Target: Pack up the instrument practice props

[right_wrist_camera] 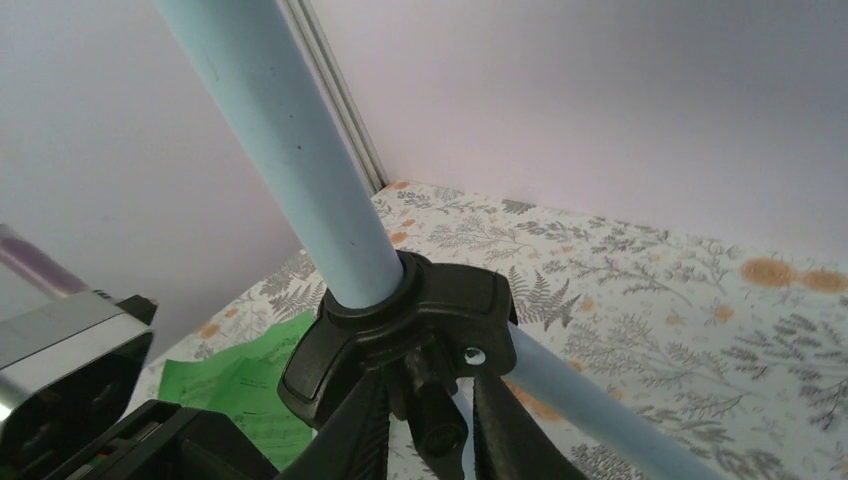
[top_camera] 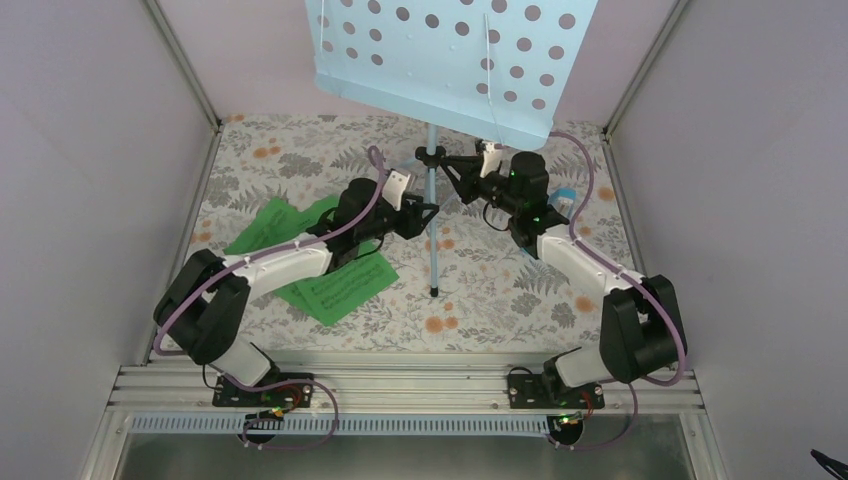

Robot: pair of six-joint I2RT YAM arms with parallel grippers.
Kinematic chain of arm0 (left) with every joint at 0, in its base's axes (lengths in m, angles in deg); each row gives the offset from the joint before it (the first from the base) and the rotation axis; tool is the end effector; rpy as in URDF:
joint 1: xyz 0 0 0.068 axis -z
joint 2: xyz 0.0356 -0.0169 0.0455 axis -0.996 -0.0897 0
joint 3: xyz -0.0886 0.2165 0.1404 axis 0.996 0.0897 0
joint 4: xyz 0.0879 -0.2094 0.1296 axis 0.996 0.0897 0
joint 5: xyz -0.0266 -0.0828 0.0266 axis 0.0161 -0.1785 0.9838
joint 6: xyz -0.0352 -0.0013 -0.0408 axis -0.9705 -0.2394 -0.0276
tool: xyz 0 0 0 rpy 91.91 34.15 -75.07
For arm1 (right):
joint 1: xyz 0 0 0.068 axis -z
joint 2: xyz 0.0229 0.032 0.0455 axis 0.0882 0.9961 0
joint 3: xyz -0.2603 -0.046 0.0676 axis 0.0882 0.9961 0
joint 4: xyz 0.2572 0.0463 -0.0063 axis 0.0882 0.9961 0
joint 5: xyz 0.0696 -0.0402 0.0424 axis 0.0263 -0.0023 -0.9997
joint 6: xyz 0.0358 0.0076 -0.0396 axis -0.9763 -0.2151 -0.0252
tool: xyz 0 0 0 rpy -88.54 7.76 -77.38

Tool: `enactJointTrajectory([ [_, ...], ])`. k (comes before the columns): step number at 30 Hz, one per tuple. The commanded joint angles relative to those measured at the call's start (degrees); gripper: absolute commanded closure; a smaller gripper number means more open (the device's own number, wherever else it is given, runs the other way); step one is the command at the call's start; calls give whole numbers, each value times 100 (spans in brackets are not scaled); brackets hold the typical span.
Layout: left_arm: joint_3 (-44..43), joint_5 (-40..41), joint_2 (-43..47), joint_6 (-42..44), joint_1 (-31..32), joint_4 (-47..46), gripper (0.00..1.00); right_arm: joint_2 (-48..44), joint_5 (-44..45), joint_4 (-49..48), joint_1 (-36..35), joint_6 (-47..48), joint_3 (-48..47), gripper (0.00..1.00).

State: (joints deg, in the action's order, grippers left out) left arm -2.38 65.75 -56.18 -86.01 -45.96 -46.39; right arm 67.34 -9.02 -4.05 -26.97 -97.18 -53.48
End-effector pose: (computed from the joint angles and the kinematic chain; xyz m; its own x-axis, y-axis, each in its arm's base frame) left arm 0.2648 -0.2258 0.2463 -0.4968 -0.0223 -0.8676 0.6729 0.6214 -0.4013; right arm 0.3021 0.1387 0.2932 -0.3265 0.1248 -0.9369 -0.6813 0.6560 0.3248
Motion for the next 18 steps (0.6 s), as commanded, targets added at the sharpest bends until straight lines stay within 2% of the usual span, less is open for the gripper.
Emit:
enactJointTrajectory([
  [1,-249,-208,-193,81,22,-349,50,85,-248,-113,73,515,-211,82],
  [3,-282,-203,-246,110,22,-349,56,62,-292,-122,73,608,-203,85],
  [6,-310,-149,-321,195,22,-228,74,41,-231,-59,73,752,-209,88],
  [8,-284,-74,-319,226,22,-151,81,16,-199,-23,73,857,-198,88],
  [14,-167,-35,-165,392,22,-32,97,81,-342,64,73,1270,-206,87],
  [18,-168,-78,-46,598,22,205,98,90,-400,104,73,1603,-148,87],
])
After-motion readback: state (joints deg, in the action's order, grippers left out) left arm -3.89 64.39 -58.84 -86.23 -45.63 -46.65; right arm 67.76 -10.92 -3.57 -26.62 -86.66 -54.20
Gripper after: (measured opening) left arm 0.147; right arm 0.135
